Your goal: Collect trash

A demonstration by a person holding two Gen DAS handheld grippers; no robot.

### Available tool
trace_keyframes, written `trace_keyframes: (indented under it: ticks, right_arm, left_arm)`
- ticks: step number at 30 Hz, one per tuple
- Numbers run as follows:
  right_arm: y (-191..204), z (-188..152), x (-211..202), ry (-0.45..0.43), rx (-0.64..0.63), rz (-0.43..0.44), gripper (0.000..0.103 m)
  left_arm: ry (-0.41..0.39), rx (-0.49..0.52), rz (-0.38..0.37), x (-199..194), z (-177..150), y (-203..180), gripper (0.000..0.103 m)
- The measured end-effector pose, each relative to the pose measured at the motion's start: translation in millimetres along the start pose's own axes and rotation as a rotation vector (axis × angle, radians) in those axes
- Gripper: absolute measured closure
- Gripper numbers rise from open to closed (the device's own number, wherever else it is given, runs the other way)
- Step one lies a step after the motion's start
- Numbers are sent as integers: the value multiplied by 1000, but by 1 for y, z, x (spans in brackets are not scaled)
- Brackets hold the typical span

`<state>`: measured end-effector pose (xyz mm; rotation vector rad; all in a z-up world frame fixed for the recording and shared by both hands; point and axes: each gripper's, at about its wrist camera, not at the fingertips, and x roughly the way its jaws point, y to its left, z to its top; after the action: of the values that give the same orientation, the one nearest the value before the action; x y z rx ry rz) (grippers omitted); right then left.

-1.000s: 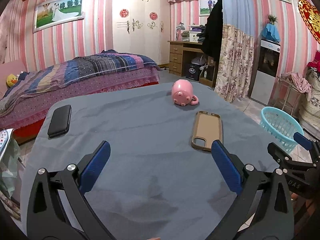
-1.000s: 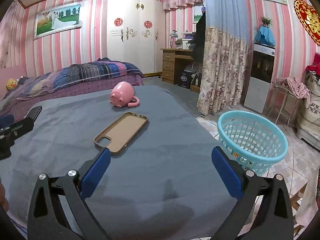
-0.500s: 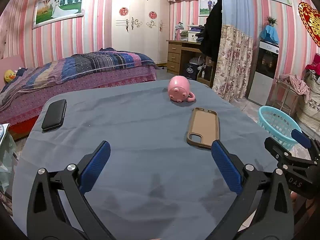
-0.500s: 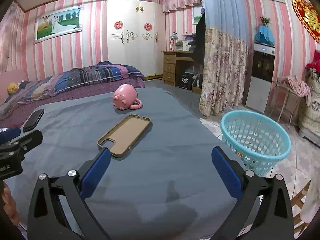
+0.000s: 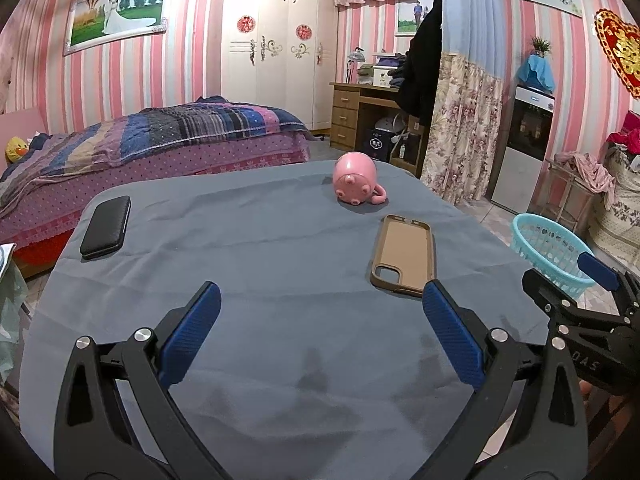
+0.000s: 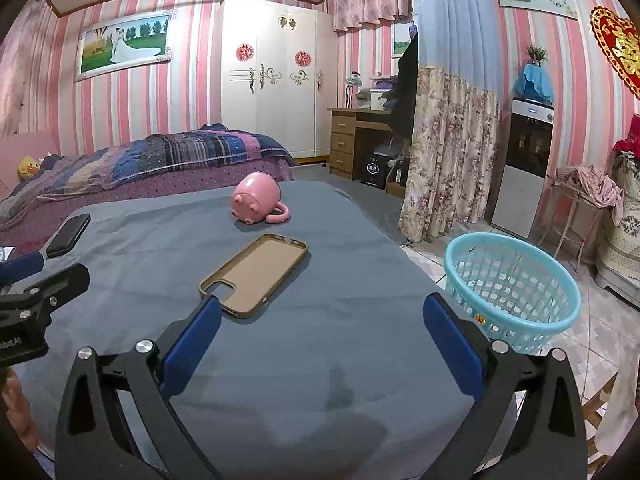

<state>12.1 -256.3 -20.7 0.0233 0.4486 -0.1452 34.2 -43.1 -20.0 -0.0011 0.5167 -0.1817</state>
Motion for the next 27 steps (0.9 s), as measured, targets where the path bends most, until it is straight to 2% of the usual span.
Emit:
trace_keyframes:
  ticks: [27]
  right_arm:
    - [-3,2,0,1,-1,-5,4]
  left_arm:
    - [-10,21,2,-1,-3,-5,5]
